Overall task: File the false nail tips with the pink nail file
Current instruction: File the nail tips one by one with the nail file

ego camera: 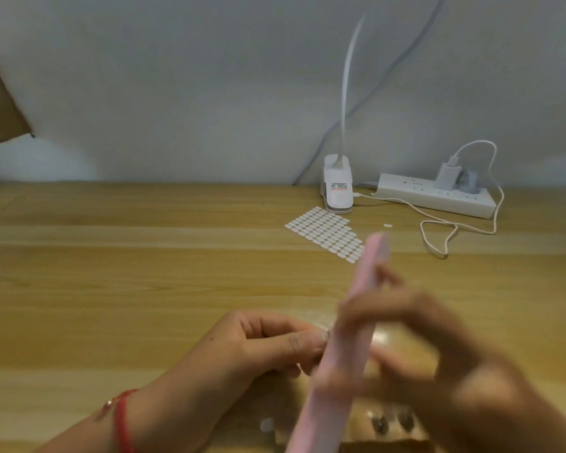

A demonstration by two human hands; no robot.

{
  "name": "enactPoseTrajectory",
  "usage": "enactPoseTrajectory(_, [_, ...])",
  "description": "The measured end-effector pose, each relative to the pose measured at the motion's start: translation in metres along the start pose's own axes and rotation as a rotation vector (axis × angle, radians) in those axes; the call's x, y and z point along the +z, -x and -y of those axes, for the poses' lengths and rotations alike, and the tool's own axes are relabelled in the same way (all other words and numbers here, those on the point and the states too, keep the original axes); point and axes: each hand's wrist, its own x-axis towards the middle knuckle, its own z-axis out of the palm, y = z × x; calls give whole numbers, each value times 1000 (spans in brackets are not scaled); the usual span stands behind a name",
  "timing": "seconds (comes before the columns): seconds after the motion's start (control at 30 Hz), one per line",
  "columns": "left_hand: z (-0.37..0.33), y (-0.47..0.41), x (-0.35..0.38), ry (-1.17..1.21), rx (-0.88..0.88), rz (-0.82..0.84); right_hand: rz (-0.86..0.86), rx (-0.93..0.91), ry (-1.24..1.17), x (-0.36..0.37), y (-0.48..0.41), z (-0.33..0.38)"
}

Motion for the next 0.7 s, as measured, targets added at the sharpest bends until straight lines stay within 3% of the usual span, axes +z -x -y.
enactPoseTrajectory(0.1, [2,0,0,-1,-1,-7,-127,0,272,-16,-10,-10])
enactPoseTrajectory(0.27, [3,0,-2,-28,33,-4,43,-123,34,7,4,4])
enactPoseTrajectory(0.4, [4,0,-1,-18,24,-5,-102,11,259,-12,-10,-10])
enactPoseTrajectory(0.57, [1,3,0,-7,20,11,-18,-22,18,10,6,-5])
enactPoseTrajectory(0.7, [-1,3,2,-6,0,-3,-65,5,206,-13,-7,-11])
